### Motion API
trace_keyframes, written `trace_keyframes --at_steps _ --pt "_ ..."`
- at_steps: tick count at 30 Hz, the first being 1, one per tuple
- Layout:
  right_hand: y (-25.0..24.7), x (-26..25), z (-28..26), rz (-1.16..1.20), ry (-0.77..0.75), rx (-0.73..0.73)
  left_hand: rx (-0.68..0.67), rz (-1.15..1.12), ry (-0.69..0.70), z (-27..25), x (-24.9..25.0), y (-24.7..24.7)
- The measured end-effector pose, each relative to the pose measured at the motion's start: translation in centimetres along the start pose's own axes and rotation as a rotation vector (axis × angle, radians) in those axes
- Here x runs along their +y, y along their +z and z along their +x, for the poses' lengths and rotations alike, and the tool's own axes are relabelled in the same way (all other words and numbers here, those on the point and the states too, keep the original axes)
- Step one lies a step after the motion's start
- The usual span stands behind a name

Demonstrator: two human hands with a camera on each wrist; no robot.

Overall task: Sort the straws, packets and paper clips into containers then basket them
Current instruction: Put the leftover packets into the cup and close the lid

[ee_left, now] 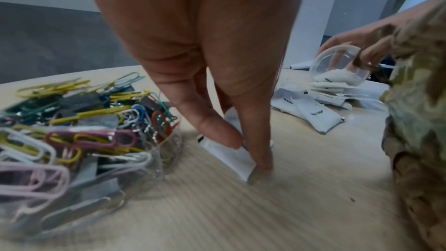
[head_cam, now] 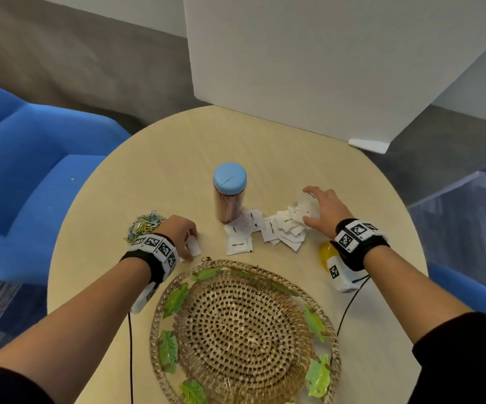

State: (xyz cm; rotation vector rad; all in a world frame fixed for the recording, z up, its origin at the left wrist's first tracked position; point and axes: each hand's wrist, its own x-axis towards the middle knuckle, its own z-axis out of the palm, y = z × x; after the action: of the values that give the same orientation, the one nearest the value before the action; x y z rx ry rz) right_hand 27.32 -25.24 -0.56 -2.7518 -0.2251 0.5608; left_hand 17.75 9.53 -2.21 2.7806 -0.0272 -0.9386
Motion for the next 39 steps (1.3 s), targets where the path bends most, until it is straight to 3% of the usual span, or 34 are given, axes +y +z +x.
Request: trace_keyframes --at_steps 4,9,12,15,19,24,26,29,31,33,39 --pt "-0.3 1.2 -0.2 0.183 0.080 -0.002 0.024 -0.082 0.013 0.0 0.3 -0.5" --pt "-2.1 2.1 -2.2 1.154 0.296 -0.105 0.166 -0.247 0.073 -1.2 2.4 -3.0" --pt "-2.9 0.2 -3.6 1.386 0.251 -0.211 0.089 -0.521 0.167 -2.5 4.7 -4.0" --pt "-3.3 -2.7 -4.8 1.311 0.131 -0.297 0.030 -0.795 0.235 -3.6 7.2 -4.3" --pt "-3.0 -6.4 -7.0 1.225 0.036 -0.441 -0.037 -1.181 0.210 -4.6 9.3 -3.9" --pt "-2.2 -8.3 -8.2 1.054 -0.009 -0.595 -0.076 -1.355 0.191 -6.0 8.7 -3.0" --pt "-2.0 -7.2 -6.6 0.902 0.020 -0.490 -0.027 -1.291 0.149 -6.4 7.3 -2.9" --pt "-1.5 -3.8 -2.7 0.134 -0.049 -0.234 0.055 -1.191 0.072 -7.1 4.8 -3.0" --pt "-0.1 -2.1 -0.5 -0.236 -0.066 -0.271 0.115 -1.190 0.008 -7.6 3.3 -3.2" --pt "1.6 -1.7 0.5 -0.306 -0.044 -0.314 0.157 -1.181 -0.039 -8.1 2.2 -3.4" --pt "4.6 -2.3 1.0 -0.221 -0.042 -0.162 0.170 -1.172 -0.086 -8.2 0.9 -3.2"
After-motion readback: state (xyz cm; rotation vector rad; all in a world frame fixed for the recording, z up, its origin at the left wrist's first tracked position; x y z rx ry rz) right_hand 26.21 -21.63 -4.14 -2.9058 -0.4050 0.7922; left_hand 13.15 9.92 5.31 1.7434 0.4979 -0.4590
